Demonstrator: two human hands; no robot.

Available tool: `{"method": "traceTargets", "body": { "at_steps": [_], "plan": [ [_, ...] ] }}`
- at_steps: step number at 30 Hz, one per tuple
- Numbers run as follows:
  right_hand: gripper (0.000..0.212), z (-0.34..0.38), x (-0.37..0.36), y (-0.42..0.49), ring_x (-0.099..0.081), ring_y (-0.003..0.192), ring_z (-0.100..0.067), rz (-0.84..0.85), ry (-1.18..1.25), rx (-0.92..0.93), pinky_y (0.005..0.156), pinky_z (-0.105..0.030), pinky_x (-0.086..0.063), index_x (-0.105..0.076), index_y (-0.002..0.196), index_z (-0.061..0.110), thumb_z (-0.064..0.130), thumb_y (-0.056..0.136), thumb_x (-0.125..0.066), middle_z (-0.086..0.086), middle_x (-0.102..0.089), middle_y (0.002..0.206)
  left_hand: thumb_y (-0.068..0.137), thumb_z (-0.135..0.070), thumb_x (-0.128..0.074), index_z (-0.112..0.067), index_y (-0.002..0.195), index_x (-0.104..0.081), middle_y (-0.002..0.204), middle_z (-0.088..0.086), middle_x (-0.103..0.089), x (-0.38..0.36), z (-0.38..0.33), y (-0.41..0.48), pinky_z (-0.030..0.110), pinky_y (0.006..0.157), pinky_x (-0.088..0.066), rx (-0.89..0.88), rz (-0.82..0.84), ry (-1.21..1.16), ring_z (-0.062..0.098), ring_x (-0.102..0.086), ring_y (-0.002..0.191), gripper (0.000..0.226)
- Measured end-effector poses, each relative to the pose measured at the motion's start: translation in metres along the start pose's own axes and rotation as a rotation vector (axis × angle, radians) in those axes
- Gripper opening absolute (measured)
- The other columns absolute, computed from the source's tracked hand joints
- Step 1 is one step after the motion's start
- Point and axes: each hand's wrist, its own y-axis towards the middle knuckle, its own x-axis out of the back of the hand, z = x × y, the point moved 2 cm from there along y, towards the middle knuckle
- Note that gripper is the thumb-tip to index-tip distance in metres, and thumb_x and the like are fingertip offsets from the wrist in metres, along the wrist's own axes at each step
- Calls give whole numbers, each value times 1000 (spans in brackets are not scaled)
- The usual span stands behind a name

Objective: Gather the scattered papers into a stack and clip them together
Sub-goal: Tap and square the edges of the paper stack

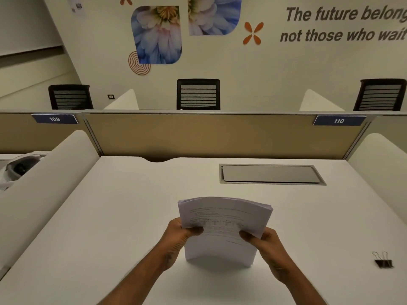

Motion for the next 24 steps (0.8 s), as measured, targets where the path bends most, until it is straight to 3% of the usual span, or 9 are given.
{"method": "traceTargets", "body": {
  "at_steps": [3,6,10,15,19,24],
  "plan": [
    [38,-1,-6,1,-71,109,-25,3,-3,-7,91,-38,-61,-72,122,22,19,85,-81,-3,-78,113,83,6,-73,-20,116,-73,109,4,-80,-4,-1,-1,27,82,-53,17,19,1,28,-66,111,42],
    [33,1,-9,0,-71,109,-25,-8,-35,-5,96,-44,-59,-73,121,25,22,88,-78,-1,-79,112,85,3,-73,-20,115,-74,110,3,-80,-5,-6,-3,26,83,-53,20,43,51,27,-67,113,37],
    [24,13,-1,-5,-75,103,-25,-17,-43,-21,95,-46,-60,-77,113,23,25,89,-75,-1,-80,107,91,-14,-73,-18,118,-74,113,1,-79,-2,-26,-13,23,83,-55,-1,114,154,25,-70,112,27],
    [33,32,12,-16,-77,99,-23,2,38,-29,86,-43,-62,-73,115,20,27,82,-77,-1,-80,109,100,-40,-56,-25,127,-68,120,-3,-77,-12,-59,-32,35,93,-59,-38,222,189,19,-72,112,33],
    [44,40,24,-28,-75,104,-33,26,126,-86,95,-56,-58,-69,122,16,21,80,-81,-10,-78,113,101,-35,-53,-23,127,-66,116,4,-78,-27,-73,-42,39,85,-63,-85,171,70,26,-74,106,32],
    [47,45,37,-40,-75,101,-35,37,130,-123,88,-54,-61,-68,123,16,22,79,-82,-11,-79,111,93,-35,-60,-20,126,-65,111,8,-79,-51,-76,-49,41,80,-63,-62,182,4,26,-77,97,36]
  ]
}}
